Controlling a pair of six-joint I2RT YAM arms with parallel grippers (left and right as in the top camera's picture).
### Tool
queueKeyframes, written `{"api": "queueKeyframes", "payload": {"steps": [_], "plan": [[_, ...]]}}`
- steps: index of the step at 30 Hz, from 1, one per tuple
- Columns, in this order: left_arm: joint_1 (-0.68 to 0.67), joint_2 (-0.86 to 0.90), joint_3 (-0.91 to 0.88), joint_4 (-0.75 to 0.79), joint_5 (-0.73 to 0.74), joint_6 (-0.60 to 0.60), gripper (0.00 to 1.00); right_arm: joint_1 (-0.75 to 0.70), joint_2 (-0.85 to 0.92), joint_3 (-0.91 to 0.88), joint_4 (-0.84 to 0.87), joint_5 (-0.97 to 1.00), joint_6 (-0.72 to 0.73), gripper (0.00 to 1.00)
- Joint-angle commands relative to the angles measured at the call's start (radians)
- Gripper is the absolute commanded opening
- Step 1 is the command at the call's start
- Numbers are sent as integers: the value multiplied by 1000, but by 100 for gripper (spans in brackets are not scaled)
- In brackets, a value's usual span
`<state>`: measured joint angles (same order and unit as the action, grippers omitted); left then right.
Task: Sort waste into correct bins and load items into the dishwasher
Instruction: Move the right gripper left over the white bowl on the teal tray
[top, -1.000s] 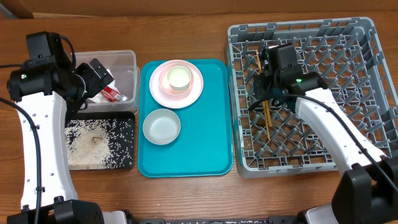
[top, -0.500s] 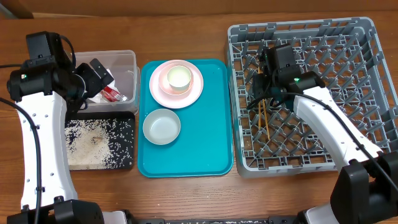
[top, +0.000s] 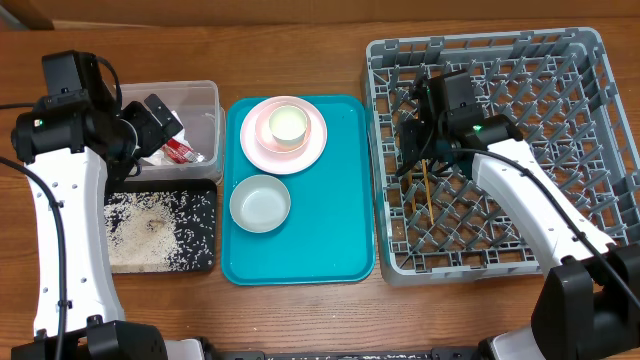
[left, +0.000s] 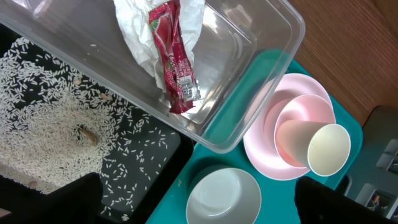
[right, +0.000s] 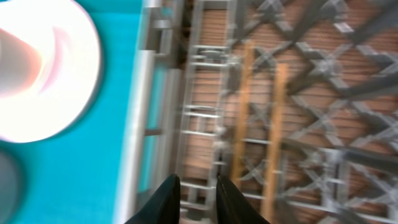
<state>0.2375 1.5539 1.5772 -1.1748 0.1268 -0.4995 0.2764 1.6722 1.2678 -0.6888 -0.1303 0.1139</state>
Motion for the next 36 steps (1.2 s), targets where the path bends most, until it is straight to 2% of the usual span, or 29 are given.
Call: {"api": "queueKeyframes", "payload": {"steps": [1,7,14,20,26,29,36], "plan": [[-2,-17,14,1,0,-10,100,0,6,1,10,-199,50,27],[-2,-17,14,1,0,-10,100,45,6,1,13,-354,131,29],[-2,-17,14,1,0,-10,100,211,6,1,91,-353,130,35],[-2,-17,14,1,0,-10,100,408,23,1,211,-161,130,36],[-2,-17,14,1,0,-10,100,582,88,1,308,1,121,44],[-2,-17,14,1,0,-10,100,634,127,1,336,92,118,50],[-2,-17,14,1,0,-10,100,660,208,1,364,141,118,50]]}}
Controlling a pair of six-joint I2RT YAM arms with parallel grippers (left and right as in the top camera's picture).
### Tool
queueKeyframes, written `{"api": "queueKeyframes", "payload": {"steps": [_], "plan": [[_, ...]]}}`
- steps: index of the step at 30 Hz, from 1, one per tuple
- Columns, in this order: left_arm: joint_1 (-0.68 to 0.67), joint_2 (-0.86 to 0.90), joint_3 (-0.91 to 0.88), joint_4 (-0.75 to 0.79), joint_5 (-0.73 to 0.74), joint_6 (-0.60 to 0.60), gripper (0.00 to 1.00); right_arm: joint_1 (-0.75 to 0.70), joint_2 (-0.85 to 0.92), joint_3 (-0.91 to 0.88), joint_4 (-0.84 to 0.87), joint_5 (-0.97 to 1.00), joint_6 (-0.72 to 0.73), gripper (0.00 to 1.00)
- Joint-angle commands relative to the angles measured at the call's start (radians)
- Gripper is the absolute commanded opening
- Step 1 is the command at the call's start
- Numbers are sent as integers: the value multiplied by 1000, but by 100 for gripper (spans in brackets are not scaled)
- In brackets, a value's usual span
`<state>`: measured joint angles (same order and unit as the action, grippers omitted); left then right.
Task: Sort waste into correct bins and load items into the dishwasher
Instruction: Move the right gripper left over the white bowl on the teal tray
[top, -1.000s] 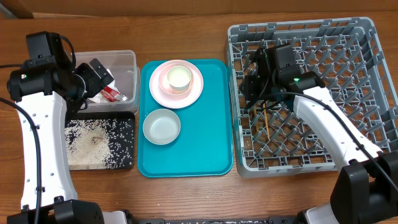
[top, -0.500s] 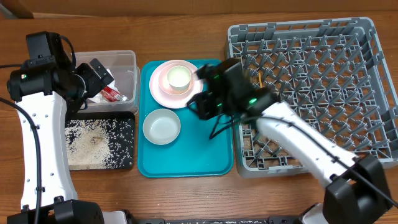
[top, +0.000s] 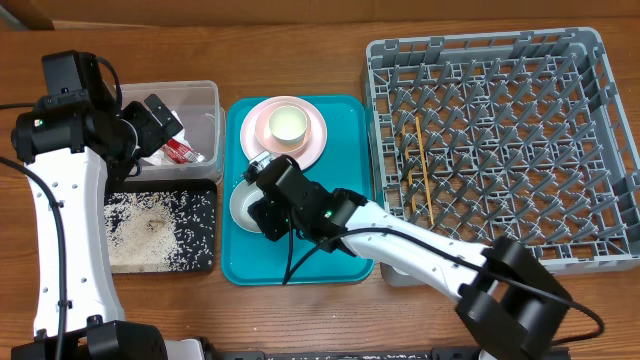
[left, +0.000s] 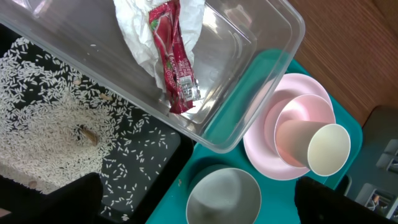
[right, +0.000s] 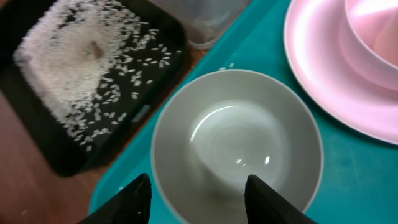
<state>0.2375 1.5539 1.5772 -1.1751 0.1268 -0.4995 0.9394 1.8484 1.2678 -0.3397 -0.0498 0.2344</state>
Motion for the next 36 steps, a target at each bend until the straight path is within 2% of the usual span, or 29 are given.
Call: {"api": "queueKeyframes", "payload": {"steps": [1,4,6,8,10,16,23,36], "plan": [[-2,-17,14,2,0,-10,100,-3,39,1,18,60,-2,50],[-2,-17,14,2,0,-10,100,-6,65,1,29,61,-2,49],[-2,-17,14,2,0,-10,100,-5,79,1,32,61,-2,38],[-2,-17,14,1,0,-10,100,-5,84,1,32,64,-2,23],[-2,-17,14,2,0,-10,100,-5,84,1,32,70,-2,18],[-2,-17,14,2,0,-10,100,-6,84,1,28,76,-1,14],[-2,-17,14,2,0,-10,100,-5,84,1,14,102,7,4],[-2,-17,14,1,0,-10,100,-5,95,1,-2,143,6,4]]}}
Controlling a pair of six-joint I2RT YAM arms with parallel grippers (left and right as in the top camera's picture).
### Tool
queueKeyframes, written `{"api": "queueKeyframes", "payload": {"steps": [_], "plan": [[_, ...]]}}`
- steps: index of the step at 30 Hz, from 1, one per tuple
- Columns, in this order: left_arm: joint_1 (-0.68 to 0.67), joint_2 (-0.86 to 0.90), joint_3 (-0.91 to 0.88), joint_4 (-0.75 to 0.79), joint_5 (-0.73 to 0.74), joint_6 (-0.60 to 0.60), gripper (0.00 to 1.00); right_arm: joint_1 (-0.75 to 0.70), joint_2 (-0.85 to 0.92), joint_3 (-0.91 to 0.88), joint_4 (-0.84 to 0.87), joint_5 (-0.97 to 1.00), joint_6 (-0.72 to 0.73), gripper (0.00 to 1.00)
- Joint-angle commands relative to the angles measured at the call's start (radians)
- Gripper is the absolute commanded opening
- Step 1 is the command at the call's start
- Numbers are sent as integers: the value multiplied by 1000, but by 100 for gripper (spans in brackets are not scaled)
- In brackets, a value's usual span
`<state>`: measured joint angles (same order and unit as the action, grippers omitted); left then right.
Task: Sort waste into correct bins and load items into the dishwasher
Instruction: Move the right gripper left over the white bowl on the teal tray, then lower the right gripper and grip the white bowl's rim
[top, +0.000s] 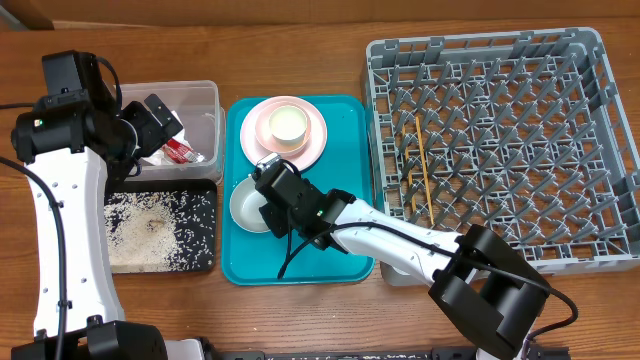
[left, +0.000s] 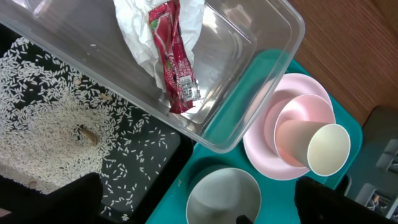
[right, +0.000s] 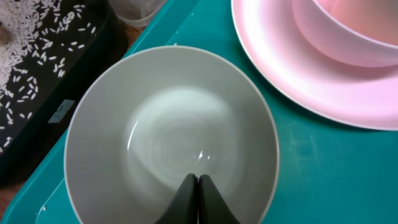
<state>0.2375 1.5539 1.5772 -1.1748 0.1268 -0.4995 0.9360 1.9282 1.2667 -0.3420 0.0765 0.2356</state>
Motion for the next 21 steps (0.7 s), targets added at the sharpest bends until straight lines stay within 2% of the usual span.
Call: {"api": "queueKeyframes", "payload": {"steps": [1,21], "plan": [[-2,-17,14,1,0,-10,100,-2,17,2,-2,16,5,4],[-2,-17,14,1,0,-10,100,-2,30,3,-62,130,6,4]]}}
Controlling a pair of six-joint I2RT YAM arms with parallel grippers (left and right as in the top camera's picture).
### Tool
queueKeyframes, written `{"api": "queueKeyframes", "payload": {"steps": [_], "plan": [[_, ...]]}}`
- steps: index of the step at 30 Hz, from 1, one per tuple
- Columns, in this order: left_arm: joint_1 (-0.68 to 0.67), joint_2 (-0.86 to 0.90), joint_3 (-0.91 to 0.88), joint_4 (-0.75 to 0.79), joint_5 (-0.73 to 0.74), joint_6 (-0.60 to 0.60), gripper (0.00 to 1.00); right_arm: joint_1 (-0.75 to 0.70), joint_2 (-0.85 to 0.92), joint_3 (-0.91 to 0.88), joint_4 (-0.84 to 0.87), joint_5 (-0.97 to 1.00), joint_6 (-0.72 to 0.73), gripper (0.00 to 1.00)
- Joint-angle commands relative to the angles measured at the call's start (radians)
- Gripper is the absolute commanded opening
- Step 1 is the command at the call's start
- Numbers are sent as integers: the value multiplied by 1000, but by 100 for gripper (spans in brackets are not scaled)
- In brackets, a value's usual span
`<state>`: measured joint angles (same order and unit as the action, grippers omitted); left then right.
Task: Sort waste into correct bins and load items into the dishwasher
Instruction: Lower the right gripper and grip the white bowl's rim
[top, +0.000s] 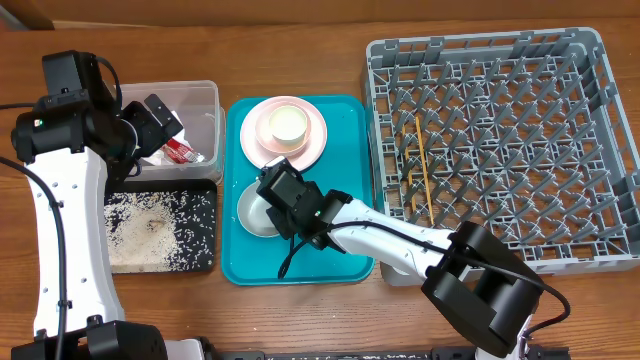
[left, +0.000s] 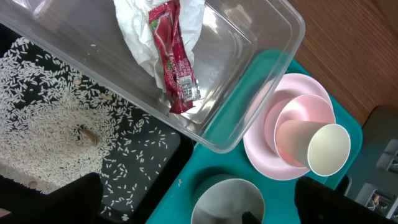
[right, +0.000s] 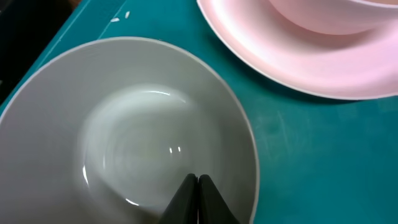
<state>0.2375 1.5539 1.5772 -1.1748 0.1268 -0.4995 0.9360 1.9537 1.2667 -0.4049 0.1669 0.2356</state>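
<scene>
A grey bowl (top: 252, 212) sits on the teal tray (top: 335, 230); it fills the right wrist view (right: 124, 124). My right gripper (right: 197, 182) is shut, its fingertips touching each other down inside the bowl, near its right rim. In the left wrist view the bowl (left: 217, 199) casts a shadow at its upper left. A pink plate (top: 255, 150) carries a pink bowl and a pale cup (top: 287, 123). Two chopsticks (top: 424, 175) lie in the grey dish rack (top: 590, 60). My left gripper (left: 196, 202) hangs open over the clear bin (top: 205, 100).
The clear bin holds a red wrapper (left: 171, 59) and crumpled white paper (left: 134, 28). In front of it stands a black tray (top: 205, 262) strewn with rice. The rack fills the right side of the table.
The grey bowl has shifted a little right and toward the front of the tray, showing a shadow at its far left edge. My right gripper stays shut inside it. The left arm has not moved.
My right gripper was over the rack by the chopsticks, nearly shut. Then it stood wide open above the grey bowl on the tray. Then it was shut with its tips inside the bowl, and now the bowl has shifted. The left arm stayed over the bin throughout.
</scene>
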Motion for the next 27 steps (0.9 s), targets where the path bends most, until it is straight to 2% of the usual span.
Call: {"api": "queueKeyframes", "payload": {"steps": [1,20,27], "plan": [[-2,-17,14,1,0,-10,100,-2,5,4,-2,45,5,4],[-2,-17,14,1,0,-10,100,-2,-50,5,-140,277,32,4],[-2,-17,14,1,0,-10,100,-2,-65,5,-162,279,33,5]]}}
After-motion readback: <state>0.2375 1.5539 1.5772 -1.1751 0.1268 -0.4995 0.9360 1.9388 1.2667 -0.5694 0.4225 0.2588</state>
